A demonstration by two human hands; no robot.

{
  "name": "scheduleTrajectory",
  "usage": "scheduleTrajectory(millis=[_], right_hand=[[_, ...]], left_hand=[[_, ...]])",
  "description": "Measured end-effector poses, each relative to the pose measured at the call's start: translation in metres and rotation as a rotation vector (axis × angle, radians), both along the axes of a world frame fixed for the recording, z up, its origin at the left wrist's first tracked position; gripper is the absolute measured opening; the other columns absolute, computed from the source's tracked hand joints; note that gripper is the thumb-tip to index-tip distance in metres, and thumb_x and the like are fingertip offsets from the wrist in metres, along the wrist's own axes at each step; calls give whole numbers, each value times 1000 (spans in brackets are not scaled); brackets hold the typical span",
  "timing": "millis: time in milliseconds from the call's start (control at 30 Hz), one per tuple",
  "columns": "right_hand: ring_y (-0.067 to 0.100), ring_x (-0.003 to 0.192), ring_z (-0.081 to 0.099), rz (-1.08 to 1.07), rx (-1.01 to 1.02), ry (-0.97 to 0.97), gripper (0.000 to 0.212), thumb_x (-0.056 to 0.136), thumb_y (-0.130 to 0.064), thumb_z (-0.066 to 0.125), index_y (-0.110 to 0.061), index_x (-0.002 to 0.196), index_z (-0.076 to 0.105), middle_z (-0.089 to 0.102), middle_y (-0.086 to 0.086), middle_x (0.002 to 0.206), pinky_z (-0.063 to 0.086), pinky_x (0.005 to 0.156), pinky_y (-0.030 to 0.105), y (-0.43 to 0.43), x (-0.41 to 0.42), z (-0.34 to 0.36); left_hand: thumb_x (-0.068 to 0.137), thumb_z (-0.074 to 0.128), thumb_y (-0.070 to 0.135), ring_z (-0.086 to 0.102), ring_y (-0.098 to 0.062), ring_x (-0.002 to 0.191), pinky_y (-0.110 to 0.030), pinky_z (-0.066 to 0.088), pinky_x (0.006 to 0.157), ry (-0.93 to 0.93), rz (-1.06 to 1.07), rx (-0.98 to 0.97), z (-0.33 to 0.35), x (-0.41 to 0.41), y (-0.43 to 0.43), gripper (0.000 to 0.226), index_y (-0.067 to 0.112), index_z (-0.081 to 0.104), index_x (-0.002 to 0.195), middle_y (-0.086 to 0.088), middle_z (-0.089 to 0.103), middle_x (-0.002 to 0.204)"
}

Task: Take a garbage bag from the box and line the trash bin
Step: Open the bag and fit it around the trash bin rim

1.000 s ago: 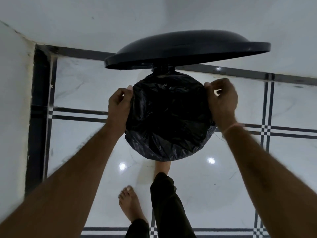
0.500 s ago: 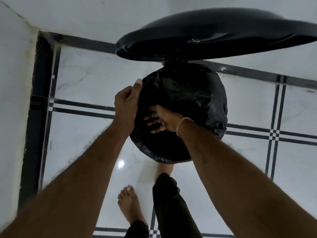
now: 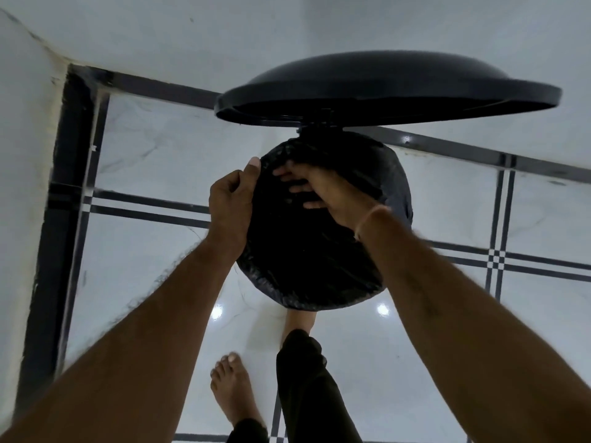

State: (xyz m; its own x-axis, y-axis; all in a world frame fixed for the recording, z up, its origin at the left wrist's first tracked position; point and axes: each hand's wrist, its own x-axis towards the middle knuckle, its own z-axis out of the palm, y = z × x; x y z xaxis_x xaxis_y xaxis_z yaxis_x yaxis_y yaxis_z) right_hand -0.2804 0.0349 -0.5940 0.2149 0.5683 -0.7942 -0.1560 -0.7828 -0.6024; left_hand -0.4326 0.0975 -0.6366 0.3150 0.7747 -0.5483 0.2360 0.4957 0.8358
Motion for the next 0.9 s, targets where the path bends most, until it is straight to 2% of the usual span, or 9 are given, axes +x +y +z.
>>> scheduleTrajectory(millis=[133,267,367,467,533,633,700,800,900], right_hand=[[20,110,57,-18,-152,-10,42,106,-34,37,-28,109,78,69,-6,127,44,89,37,11,20,-59],[25,117,58,-42,-160,-10,35,109,-28,41,-18,127,70,65,3,124,47,112,42,2,24,-74],[20,131,59,-175,-10,-151,36,107,-28,52,-15,138,65,67,2,135,44,116,38,-15,14,-40],[13,123,62,-177,142,-146,30,108,-32,52,-29,133,67,67,-6,135,55,99,34,-52,-8,20],[18,116,67,-5,-1,53,31,108,-40,48,-33,131,67,70,-5,128,57,94,38,-71,-23,38],[19,109,71,234,-276,172,39,104,-58,46,-38,125,71,76,-7,118,52,105,45,-84,-35,12],[21,109,67,229,-388,127,40,100,-60,52,-34,124,72,74,-6,113,49,109,49,-83,-34,-16],[22,103,61,110,-448,58,32,98,-55,61,-25,109,67,64,-6,98,51,108,49,-76,-28,-48],[23,105,58,78,-421,37,25,101,-49,60,-25,106,58,63,-2,105,50,110,50,-69,-21,-67]], left_hand=[[99,63,50,35,-21,54,-33,34,56,-37,-16,31,-3,1,-2,59,15,33,61,-3,31,57],[100,63,47,32,-18,51,-30,31,52,-34,-12,51,-2,1,-2,60,18,30,59,-1,28,56],[99,64,48,31,-14,51,-26,32,52,39,-7,61,1,2,-2,61,20,29,57,4,27,54],[99,64,48,29,-13,53,-26,30,52,67,-1,78,4,3,-1,61,20,27,59,5,25,55],[98,64,50,28,-19,57,-29,29,55,78,-9,90,5,3,-1,62,18,25,62,1,25,57],[93,66,56,27,-29,65,-37,30,62,52,-5,90,1,2,0,70,8,25,64,-11,24,64],[91,67,58,28,-31,65,-39,31,62,27,-3,88,-3,1,0,73,4,26,65,-13,23,65],[94,67,54,27,-27,60,-37,30,60,13,-5,98,-9,0,0,67,13,26,61,-4,24,60],[96,67,50,28,-21,58,-35,30,60,4,15,109,-12,2,0,63,19,26,58,0,24,58]])
